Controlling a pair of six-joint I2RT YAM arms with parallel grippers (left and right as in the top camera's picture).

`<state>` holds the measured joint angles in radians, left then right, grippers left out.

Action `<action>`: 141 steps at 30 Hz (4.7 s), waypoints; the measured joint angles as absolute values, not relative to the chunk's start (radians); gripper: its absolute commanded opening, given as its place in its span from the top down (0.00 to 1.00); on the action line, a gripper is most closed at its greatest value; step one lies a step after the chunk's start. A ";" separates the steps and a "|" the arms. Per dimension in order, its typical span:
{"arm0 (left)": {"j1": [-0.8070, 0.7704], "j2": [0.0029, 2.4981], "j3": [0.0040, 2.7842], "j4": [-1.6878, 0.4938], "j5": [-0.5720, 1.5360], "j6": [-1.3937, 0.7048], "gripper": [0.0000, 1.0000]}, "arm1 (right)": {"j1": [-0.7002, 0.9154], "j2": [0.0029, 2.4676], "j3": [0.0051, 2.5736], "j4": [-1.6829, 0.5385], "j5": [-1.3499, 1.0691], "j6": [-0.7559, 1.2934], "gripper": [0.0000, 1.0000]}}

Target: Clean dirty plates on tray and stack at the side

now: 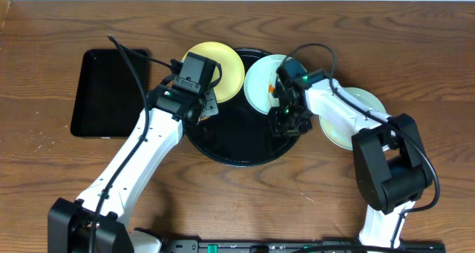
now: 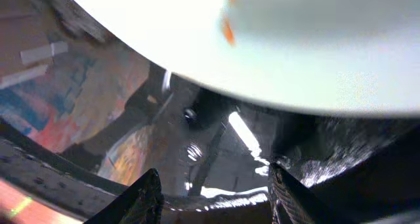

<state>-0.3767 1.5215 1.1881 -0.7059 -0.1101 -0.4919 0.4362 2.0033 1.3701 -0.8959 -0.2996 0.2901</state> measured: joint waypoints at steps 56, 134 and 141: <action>-0.377 1.522 1.188 -0.704 -0.110 -0.489 0.93 | 0.236 2.071 1.509 -0.844 -0.105 0.138 0.99; -0.377 1.562 1.188 -0.726 0.020 -0.493 0.92 | 0.472 2.107 1.489 -0.844 -0.203 0.311 0.99; -0.377 1.562 1.188 -0.726 0.020 -0.493 0.93 | 0.472 2.108 1.489 -0.842 -0.203 0.311 0.99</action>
<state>-0.3767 1.5623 1.1881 -0.7261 0.0204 -0.4931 0.4717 2.1078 1.4895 -0.8425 -0.2031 0.3107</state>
